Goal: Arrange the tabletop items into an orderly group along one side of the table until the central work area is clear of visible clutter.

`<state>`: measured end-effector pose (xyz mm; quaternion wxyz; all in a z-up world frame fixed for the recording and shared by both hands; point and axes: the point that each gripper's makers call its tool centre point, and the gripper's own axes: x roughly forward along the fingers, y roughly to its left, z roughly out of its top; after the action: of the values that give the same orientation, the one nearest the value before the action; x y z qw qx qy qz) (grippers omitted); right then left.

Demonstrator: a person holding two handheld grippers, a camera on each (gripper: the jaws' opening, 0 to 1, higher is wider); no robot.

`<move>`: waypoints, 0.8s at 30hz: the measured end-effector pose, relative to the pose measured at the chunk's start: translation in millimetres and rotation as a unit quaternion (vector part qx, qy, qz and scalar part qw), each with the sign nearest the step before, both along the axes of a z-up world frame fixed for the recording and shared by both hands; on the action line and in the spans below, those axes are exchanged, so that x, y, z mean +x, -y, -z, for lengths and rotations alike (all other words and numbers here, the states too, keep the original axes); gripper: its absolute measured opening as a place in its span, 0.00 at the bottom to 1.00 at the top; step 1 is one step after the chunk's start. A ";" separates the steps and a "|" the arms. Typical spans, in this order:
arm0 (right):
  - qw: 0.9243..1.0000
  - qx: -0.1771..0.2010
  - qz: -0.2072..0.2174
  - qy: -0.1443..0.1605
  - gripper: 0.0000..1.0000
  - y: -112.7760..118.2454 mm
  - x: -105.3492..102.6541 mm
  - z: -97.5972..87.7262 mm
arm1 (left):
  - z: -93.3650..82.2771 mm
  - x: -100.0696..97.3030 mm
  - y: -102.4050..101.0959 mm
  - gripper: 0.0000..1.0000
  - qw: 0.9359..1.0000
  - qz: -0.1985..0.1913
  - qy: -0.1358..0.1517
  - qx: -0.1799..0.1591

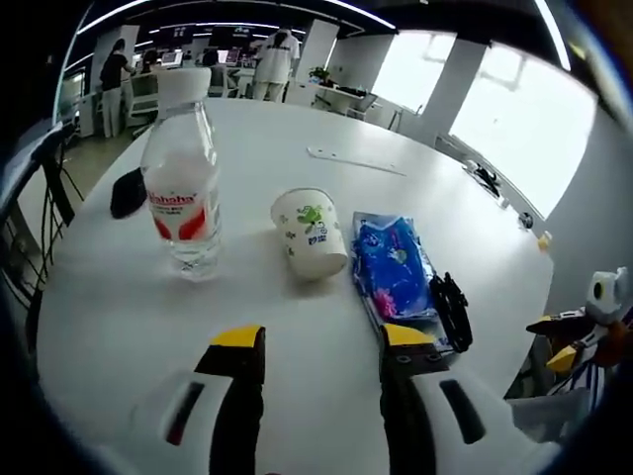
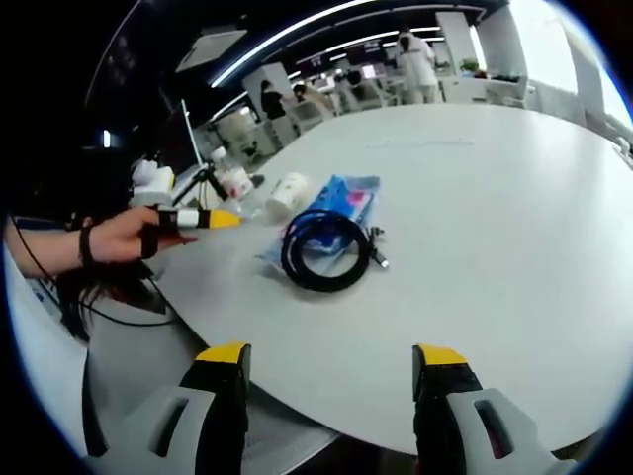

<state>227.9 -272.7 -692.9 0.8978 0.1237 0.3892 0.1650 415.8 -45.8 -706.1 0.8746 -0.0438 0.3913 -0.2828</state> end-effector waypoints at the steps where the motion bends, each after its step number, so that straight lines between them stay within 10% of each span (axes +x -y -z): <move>1: 1.000 0.000 0.000 0.000 0.68 -0.3 0.1 -0.1 | 0.1 0.2 -0.7 0.45 1.000 -0.001 0.000 0.001; 24: 1.000 0.001 0.004 -0.009 0.67 2.1 -8.2 4.8 | -1.3 54.2 30.4 0.45 0.995 -0.072 -0.033 -0.060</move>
<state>219.8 -274.9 -697.7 0.8949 0.1276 0.3963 0.1608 470.0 -76.2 -704.8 0.8754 -0.1333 0.3979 -0.2400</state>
